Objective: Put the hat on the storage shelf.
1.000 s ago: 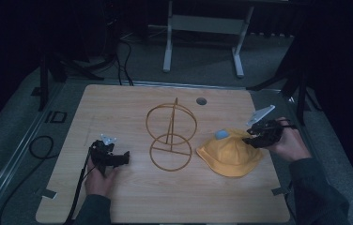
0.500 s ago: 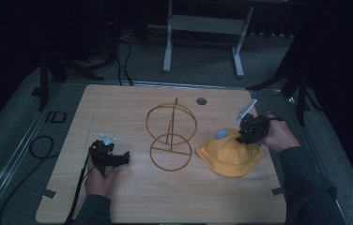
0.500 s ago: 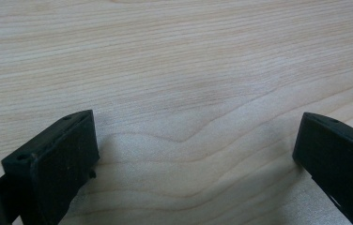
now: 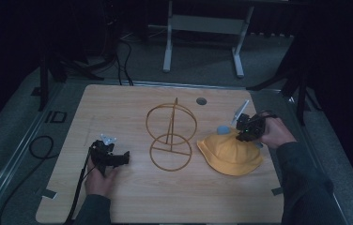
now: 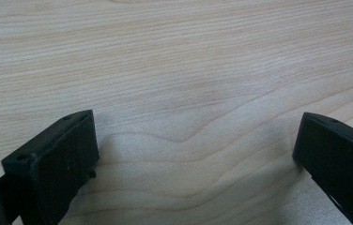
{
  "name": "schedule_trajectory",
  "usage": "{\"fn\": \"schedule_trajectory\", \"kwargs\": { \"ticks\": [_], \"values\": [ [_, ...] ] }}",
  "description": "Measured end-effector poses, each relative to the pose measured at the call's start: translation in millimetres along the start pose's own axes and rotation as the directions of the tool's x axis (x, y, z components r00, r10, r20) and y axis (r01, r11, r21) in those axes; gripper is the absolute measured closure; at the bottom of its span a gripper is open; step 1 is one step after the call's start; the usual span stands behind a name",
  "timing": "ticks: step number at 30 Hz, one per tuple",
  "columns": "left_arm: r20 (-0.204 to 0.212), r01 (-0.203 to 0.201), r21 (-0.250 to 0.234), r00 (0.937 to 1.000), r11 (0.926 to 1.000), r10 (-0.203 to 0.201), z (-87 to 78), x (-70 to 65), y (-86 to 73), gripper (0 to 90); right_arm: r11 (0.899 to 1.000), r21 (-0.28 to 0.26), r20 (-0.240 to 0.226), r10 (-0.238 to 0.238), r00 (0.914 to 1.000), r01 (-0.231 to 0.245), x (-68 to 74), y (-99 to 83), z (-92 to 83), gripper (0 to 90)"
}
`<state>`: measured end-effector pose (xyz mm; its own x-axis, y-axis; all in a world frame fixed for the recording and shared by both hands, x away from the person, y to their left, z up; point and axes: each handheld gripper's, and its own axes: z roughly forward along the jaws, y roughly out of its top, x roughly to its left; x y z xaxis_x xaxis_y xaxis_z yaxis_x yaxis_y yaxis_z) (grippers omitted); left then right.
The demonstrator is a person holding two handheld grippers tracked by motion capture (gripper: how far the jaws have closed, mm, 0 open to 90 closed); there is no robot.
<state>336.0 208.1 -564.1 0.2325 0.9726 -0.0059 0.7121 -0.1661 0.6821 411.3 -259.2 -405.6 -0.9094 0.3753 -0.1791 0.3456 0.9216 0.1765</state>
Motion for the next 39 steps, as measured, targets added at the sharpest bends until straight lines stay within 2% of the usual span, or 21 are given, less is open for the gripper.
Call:
{"fn": "schedule_trajectory", "kwargs": {
  "ticks": [39],
  "values": [
    [0.0, -0.001, 0.001, 1.0, 1.0, 0.001, -0.1, 0.0, 0.0, 0.4, 0.997, -0.081, 0.068, 0.009, 0.9977, -0.004, -10.6, -8.0, -80.7, 85.0]
  ]
}}
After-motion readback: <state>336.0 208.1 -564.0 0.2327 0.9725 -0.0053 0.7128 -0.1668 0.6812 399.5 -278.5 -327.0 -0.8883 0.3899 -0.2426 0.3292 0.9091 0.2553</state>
